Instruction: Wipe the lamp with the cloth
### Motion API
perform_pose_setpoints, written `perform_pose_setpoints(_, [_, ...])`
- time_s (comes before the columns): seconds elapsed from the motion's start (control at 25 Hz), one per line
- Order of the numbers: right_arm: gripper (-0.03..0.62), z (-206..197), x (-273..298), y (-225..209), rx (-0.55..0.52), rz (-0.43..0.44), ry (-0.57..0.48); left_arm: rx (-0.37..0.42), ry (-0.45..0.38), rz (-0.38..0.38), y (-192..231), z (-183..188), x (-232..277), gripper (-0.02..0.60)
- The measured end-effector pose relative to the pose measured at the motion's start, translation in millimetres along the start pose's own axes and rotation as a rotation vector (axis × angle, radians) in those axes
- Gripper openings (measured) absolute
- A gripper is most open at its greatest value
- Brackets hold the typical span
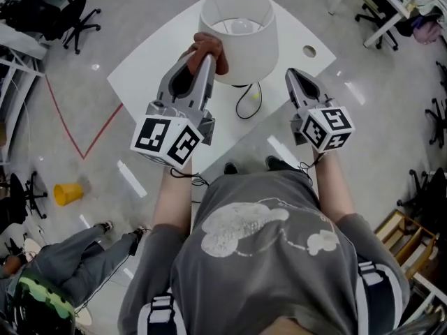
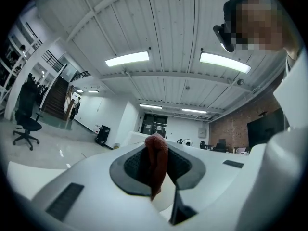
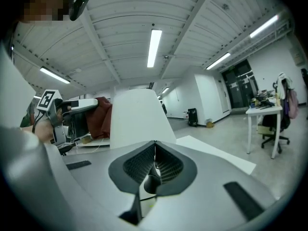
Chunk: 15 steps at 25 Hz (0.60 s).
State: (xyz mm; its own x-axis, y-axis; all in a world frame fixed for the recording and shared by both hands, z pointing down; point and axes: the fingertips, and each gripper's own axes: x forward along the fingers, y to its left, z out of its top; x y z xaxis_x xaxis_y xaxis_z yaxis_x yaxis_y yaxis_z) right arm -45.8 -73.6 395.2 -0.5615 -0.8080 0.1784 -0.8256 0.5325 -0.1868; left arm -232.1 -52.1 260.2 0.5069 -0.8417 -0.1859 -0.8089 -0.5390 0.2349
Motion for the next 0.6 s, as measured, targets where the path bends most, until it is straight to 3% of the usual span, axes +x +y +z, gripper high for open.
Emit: perform_pose_setpoints(0.6, [0.005,-9.3,22.4,-34.0,-0.009,0.25,0.078,-0.032,0.125,0.32,-0.1,-97.5,-14.1,0.071])
